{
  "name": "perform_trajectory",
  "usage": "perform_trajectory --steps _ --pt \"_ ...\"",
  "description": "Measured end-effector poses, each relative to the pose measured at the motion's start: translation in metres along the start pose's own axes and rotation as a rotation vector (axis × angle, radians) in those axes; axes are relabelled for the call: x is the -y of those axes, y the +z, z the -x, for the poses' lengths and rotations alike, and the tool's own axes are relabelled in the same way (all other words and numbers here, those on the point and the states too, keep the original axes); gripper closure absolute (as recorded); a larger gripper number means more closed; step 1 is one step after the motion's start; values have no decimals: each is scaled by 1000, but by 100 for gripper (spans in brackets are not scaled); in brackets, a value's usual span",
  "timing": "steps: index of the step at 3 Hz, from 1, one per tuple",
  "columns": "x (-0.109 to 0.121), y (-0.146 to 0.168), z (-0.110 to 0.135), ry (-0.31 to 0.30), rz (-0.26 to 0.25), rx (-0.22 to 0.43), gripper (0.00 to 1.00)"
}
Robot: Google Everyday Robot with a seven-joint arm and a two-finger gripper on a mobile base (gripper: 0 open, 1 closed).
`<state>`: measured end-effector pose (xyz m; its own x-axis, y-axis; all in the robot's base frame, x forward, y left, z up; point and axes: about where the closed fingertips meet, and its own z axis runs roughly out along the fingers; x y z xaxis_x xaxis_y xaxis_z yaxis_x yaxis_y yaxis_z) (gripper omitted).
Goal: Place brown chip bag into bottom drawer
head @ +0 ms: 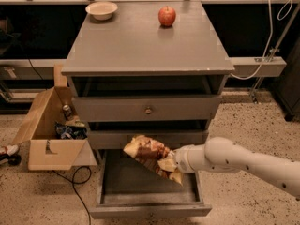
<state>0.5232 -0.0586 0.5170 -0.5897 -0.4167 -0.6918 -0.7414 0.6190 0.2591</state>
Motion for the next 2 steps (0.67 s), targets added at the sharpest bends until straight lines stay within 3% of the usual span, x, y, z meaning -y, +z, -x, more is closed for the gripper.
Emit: perform_trajectory --steps 1,2 --pt "24 35 -59 85 -2 -52 100" --pt "24 39 -66 94 4 -58 100"
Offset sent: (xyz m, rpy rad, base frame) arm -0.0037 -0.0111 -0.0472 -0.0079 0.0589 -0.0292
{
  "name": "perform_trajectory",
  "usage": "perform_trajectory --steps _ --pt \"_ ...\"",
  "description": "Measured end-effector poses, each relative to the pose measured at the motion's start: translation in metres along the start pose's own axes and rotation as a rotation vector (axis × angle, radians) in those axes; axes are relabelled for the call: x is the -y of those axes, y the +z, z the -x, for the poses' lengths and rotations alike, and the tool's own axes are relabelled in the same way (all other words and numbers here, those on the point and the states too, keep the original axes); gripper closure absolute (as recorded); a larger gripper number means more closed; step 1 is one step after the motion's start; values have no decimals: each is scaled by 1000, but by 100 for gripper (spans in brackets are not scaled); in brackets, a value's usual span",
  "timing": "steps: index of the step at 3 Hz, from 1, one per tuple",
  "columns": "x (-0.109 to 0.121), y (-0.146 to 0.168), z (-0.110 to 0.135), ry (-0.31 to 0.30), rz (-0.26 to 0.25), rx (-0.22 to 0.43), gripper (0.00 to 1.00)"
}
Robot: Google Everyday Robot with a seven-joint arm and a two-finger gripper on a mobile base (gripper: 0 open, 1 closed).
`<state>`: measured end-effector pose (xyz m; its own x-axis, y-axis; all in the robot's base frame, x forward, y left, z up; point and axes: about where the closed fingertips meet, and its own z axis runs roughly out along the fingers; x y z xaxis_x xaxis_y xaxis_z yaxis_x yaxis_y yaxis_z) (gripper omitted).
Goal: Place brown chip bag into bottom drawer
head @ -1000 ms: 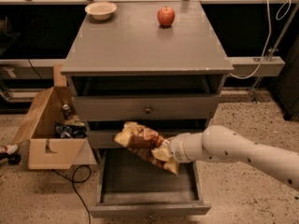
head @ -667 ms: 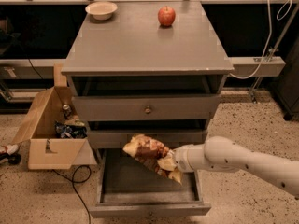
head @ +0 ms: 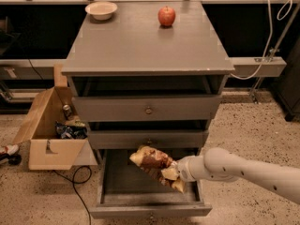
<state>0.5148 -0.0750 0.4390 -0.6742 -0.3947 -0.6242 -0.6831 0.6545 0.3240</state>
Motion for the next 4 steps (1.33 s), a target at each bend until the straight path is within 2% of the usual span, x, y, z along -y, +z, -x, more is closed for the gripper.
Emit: perform_trajectory --steps 1,2,3,4 --pt "10 14 -10 4 10 -19 100" --pt "33 51 -40 7 7 -66 100" --pt "60 97 -75 48 40 -111 96" --pt "74 119 -88 83 69 -125 73"
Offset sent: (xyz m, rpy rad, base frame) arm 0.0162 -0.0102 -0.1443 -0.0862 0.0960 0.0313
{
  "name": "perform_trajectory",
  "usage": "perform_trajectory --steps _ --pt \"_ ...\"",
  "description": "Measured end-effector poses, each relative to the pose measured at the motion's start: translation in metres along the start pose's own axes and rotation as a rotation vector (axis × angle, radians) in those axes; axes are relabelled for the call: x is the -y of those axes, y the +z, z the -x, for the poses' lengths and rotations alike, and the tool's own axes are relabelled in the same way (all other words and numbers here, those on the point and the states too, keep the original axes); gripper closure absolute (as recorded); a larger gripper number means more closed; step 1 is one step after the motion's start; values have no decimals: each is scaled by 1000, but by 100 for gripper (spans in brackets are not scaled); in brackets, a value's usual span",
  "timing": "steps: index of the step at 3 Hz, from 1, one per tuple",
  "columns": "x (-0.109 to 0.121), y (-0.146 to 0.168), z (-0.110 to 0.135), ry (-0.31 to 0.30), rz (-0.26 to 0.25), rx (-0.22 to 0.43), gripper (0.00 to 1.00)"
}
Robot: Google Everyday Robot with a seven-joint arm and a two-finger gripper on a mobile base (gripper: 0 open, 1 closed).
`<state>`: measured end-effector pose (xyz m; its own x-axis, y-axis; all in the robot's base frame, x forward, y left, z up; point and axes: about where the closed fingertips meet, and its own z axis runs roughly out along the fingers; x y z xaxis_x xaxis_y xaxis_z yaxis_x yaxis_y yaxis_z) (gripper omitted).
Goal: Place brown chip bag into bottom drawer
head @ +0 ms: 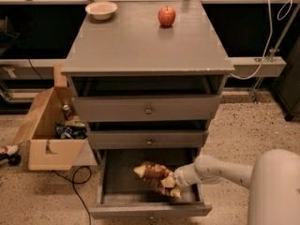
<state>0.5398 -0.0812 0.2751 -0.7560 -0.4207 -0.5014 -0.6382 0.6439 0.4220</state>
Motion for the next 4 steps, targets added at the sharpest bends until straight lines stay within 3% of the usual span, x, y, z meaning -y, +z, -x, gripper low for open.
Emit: perform_trajectory --steps 1,2,3,4 --pt "8 20 4 18 44 29 42" --pt "7 29 12 13 69 65 19" --pt "11 7 18 1 57 121 0" --pt "16 -54 21 -9 39 221 0"
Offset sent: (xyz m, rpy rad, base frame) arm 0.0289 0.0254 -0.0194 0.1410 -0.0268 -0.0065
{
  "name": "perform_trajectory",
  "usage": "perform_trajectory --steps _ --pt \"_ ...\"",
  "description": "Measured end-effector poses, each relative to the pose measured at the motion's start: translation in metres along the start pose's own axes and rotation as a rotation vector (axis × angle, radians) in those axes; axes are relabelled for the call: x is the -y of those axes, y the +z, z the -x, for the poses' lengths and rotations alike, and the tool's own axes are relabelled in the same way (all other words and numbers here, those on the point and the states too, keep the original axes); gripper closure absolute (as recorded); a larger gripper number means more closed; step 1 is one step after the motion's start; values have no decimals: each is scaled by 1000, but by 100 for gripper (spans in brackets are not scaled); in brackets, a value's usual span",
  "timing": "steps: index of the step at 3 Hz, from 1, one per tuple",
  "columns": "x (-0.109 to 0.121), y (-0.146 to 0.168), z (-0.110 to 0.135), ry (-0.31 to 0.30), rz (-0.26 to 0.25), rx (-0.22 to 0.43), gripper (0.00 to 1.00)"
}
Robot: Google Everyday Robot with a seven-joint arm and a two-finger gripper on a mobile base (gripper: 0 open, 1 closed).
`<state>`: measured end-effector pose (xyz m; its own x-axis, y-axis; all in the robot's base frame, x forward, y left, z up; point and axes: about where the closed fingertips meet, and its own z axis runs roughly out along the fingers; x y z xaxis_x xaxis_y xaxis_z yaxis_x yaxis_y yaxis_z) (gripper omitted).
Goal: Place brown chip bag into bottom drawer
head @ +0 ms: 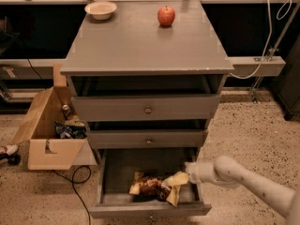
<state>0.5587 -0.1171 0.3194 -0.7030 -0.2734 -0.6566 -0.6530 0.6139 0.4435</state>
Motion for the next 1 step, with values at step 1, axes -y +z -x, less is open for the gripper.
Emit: perform_trajectory --steps 1 --pt "12 -76 5 6 -27 124 0"
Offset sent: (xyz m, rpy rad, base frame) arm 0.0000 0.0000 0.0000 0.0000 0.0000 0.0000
